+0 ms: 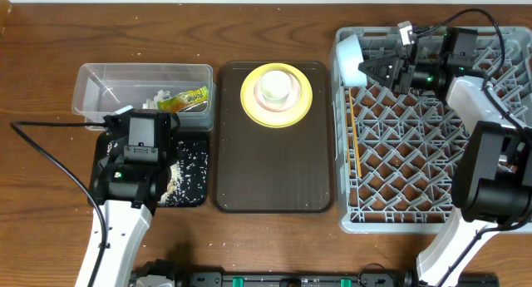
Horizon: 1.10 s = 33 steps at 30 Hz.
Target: Sort waste into correct bins and load items into the dishwasher rack
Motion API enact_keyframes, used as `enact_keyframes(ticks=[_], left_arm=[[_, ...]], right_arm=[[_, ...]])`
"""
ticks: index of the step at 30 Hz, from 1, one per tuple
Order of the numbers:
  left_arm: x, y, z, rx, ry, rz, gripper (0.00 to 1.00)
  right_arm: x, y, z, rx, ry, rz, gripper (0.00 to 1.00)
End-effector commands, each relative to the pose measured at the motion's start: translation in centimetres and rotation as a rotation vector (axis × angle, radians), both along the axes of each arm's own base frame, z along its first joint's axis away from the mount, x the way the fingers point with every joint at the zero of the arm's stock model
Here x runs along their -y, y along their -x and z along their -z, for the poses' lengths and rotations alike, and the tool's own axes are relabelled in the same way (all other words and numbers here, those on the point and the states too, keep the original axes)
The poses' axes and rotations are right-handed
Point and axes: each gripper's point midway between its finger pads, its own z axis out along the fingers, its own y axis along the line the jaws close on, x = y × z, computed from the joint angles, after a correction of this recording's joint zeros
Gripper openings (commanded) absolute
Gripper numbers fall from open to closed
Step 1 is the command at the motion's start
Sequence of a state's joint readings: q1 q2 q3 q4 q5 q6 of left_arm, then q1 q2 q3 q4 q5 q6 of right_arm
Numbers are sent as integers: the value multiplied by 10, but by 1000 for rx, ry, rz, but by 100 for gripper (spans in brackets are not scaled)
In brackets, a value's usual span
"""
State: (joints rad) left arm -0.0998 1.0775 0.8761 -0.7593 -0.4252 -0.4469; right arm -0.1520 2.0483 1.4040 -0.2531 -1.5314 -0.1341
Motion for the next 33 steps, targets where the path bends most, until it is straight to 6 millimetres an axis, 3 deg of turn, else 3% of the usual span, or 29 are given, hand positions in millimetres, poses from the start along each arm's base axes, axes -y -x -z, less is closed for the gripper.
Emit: enact_keyframes(ticks=[1, 6, 14, 25, 33], left_arm=[[-4, -2, -7, 13, -16, -10, 96], [-4, -2, -7, 13, -16, -10, 96], [-4, -2, -7, 13, -16, -10, 96], [-4, -2, -7, 13, -16, -9, 96], [-4, -2, -7, 13, -16, -10, 96]], right_arm=[[-2, 2, -6, -49, -30, -20, 1], [8, 1, -4, -73, -31, 7, 1], [28, -8, 23, -200, 65, 133, 1], [63, -10, 31, -264, 73, 225, 4], [92, -12, 76, -422, 274, 388, 5]])
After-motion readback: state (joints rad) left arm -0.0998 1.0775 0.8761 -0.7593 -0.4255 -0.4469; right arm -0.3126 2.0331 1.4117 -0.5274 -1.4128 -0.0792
